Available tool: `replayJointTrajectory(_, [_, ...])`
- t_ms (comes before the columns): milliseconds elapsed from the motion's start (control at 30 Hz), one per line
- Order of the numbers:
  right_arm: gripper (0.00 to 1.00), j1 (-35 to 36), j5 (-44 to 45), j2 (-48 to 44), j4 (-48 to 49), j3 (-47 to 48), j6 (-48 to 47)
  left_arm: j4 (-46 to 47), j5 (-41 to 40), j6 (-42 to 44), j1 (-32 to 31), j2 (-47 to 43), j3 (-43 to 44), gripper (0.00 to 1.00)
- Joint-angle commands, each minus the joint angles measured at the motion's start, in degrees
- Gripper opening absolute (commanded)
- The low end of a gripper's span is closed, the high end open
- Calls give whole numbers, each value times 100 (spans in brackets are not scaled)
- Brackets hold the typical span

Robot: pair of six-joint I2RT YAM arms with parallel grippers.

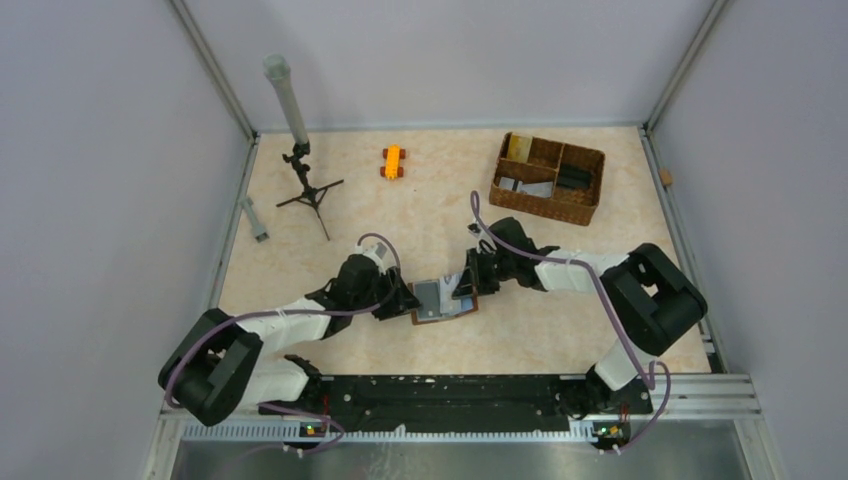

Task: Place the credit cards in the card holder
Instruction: Insert the credit card into the card holder.

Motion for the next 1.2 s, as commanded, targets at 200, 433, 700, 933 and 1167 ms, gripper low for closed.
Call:
replayJointTrajectory(200, [0,69,-152,450,264,-124,197,491,82,210,2,415,50,37])
replayJointTrajectory(433, [0,64,-235,673,419,-196,426,497,121,257,-3,565,53,30])
replayJointTrajectory(700, [0,98,-338,985,452,-177,564,499,117,316,5,659,123,28])
replayJointTrajectory(933, [0,117,-33,758,216,-400,748,436,41,336,-4,721,140,10])
replayJointTrajectory(1167, [0,118,218,464,129,-562,942,404,-10,319,2,852,191,0])
